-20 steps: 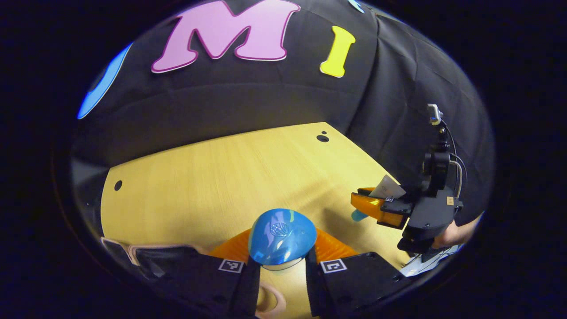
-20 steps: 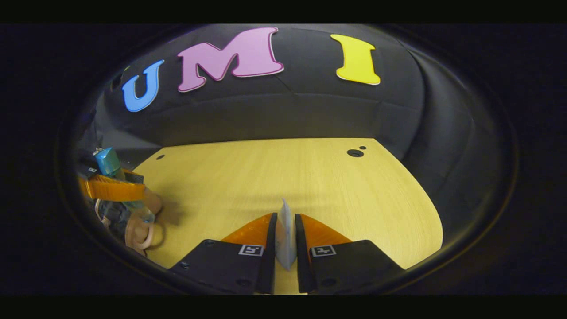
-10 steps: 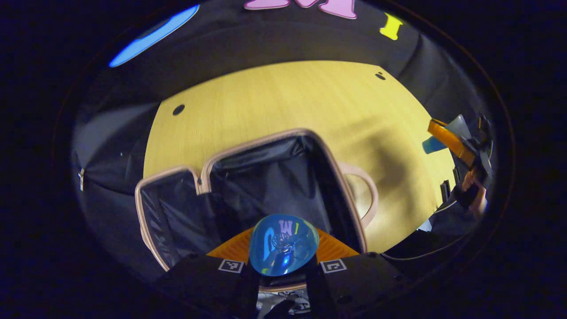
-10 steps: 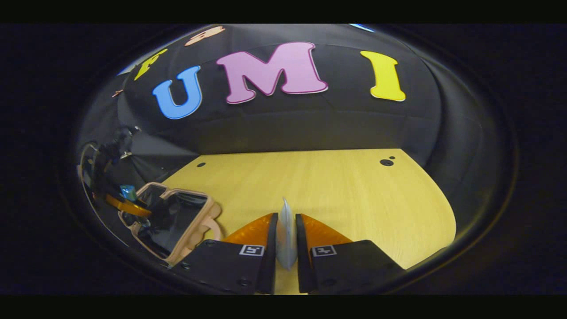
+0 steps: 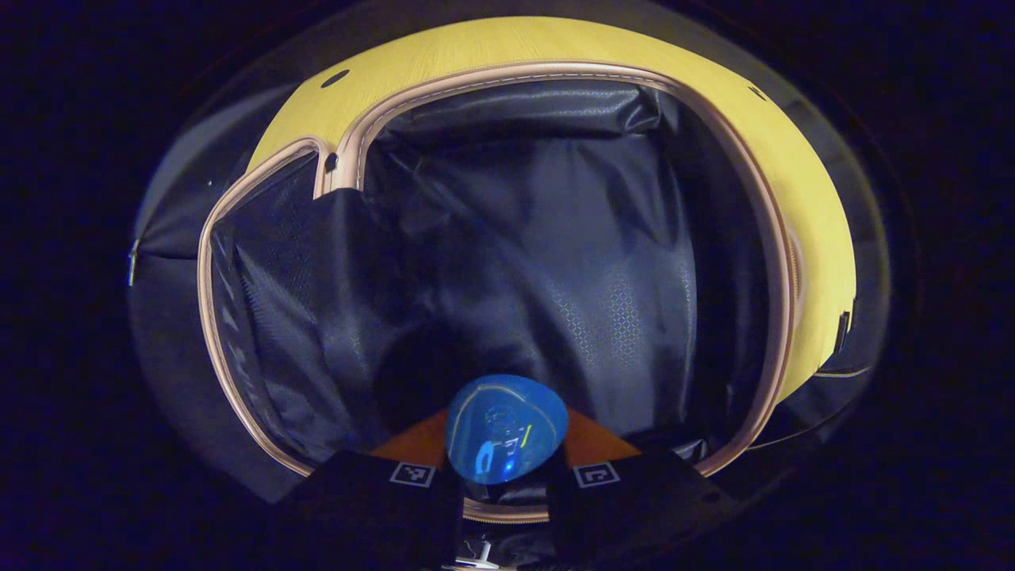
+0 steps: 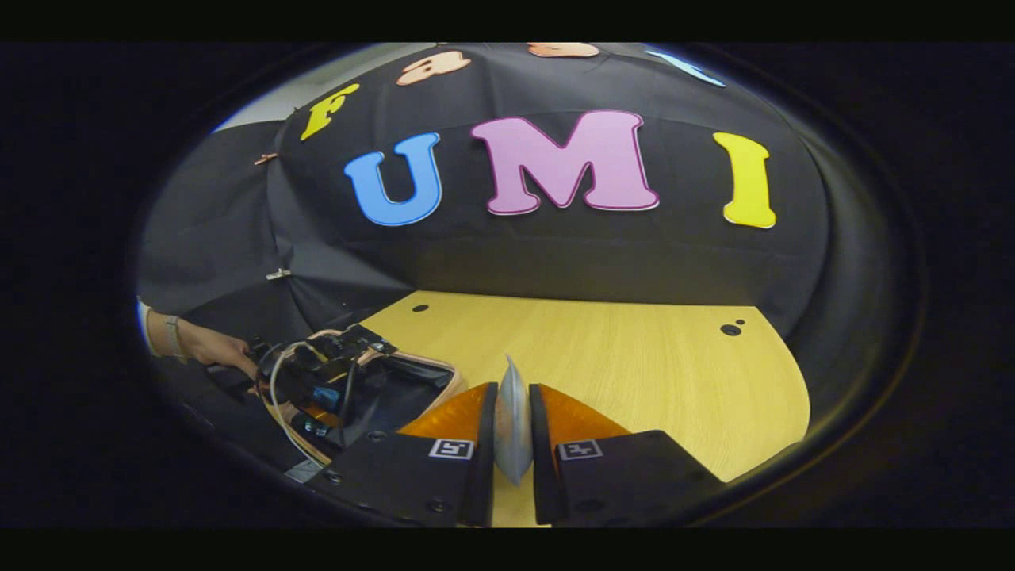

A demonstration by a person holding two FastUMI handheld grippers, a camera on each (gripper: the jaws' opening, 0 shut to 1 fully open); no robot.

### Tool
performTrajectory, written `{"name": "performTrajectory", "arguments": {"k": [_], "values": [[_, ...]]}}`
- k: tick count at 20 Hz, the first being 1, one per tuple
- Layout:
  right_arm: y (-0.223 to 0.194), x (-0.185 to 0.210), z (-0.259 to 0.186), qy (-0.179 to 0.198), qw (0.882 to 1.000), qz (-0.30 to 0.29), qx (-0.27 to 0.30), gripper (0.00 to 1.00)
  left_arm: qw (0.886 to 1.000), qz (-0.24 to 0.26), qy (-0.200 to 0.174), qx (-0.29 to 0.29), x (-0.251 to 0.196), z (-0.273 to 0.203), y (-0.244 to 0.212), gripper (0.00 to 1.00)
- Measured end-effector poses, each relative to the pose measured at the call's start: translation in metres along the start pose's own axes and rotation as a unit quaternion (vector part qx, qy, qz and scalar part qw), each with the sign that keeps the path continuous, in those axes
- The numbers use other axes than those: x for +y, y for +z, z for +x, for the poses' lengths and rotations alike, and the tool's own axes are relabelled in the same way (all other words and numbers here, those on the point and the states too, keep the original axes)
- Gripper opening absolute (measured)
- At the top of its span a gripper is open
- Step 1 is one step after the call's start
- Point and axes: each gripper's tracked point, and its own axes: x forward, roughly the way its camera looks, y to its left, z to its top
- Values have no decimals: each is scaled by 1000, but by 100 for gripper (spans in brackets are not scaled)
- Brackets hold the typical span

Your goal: First open the suitcase, pack the skin care products into it, and then close the suitcase.

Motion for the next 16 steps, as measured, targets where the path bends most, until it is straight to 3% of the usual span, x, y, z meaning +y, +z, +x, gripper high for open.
{"name": "performTrajectory", "arguments": {"k": [1, 2, 4, 5, 6, 8, 11, 12, 13, 14, 16], "values": [[-4, 6, -1, 4, 1000, -3, 5, 24, 1000, -4, 3, -2, 1, 1, -1, 46], [-7, 10, -1, 6, 1000, -4, 10, 24, 1000, -6, 2, -6, 0, 3, -1, 54], [-13, 19, -2, 10, 1000, -6, 17, 24, 1000, -7, -12, -13, -4, 6, -5, 58], [-18, 23, -2, 11, 1000, -7, 23, 16, 1000, -10, -18, -15, -6, 6, -7, 67], [-22, 28, 0, 14, 999, -7, 30, 24, 1000, -12, -18, -23, -6, 2, -5, 80], [-29, 41, 2, 26, 999, -8, 43, 24, 997, 5, -12, -76, -4, -13, 8, 82], [-42, 73, 13, 63, 995, -1, 76, 23, 985, 16, -12, -174, 9, -53, 23, 89], [-48, 90, 18, 83, 992, 14, 96, 17, 979, 6, -22, -201, 12, -69, 24, 90], [-54, 108, 24, 104, 987, 32, 116, 16, 974, -8, -33, -225, 17, -82, 20, 91], [-65, 129, 30, 126, 980, 55, 147, 23, 968, -24, -41, -247, 25, -96, 18, 92], [-88, 170, 47, 154, 960, 110, 206, 23, 958, -52, -47, -277, 53, -116, 6, 92]]}}
